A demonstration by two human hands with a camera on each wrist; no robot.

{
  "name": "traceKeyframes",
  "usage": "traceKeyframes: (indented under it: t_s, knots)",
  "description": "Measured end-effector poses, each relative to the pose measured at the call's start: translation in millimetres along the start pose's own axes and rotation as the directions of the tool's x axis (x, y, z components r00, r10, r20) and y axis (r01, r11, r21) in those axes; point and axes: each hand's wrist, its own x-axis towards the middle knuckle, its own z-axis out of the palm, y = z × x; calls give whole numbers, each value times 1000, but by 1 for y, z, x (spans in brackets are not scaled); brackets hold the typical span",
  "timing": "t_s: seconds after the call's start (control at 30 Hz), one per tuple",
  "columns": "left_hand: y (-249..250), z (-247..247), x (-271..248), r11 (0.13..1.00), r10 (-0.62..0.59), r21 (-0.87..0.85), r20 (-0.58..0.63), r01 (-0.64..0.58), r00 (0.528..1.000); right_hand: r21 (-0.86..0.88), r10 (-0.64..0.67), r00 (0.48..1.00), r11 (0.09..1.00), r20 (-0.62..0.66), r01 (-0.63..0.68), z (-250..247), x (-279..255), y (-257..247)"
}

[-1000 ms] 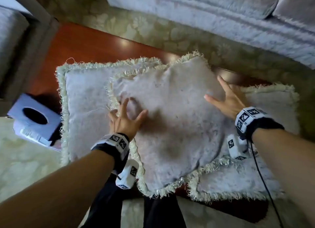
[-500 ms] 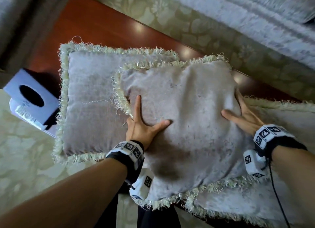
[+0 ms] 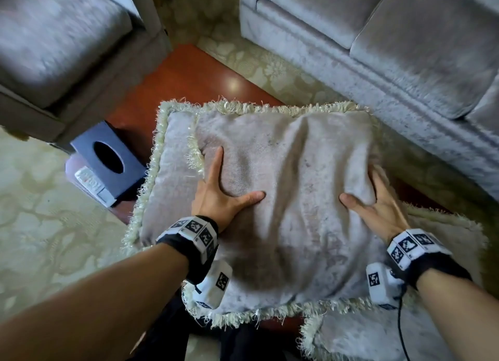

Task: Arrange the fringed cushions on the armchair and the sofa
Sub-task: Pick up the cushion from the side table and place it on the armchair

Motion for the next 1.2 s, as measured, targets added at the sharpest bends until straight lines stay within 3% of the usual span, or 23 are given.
traceKeyframes:
  t_s: [0.13,0.37,0.5,0.63,0.8,1.0,1.2]
  knots:
    - [5,-91,-9,992,95,-75,-94,-102,991,3,-116,992,993,-42,116,9,-20,-89]
    - [-6,-307,-43,985,139,-53,-296,-162,945,169,-265,964,949,-38,268,78,-70,-305]
    - [-18,-443,-63,976,169,-44,-450,-211,877,117,-422,905,898,-52,425,132,-87,-427]
    - [-35,-551,-82,960,204,-36,-593,-279,779,111,-591,806,799,-33,591,182,-97,-542]
    - [-60,-643,-80,965,171,-16,-716,-261,676,159,-677,736,729,23,666,239,-80,-645]
    - [-85,-731,-24,967,164,2,-770,-255,616,211,-753,655,651,57,730,310,-16,-743]
    - [-87,-810,53,972,168,35,-795,-232,583,187,-755,654,650,51,736,366,56,-827]
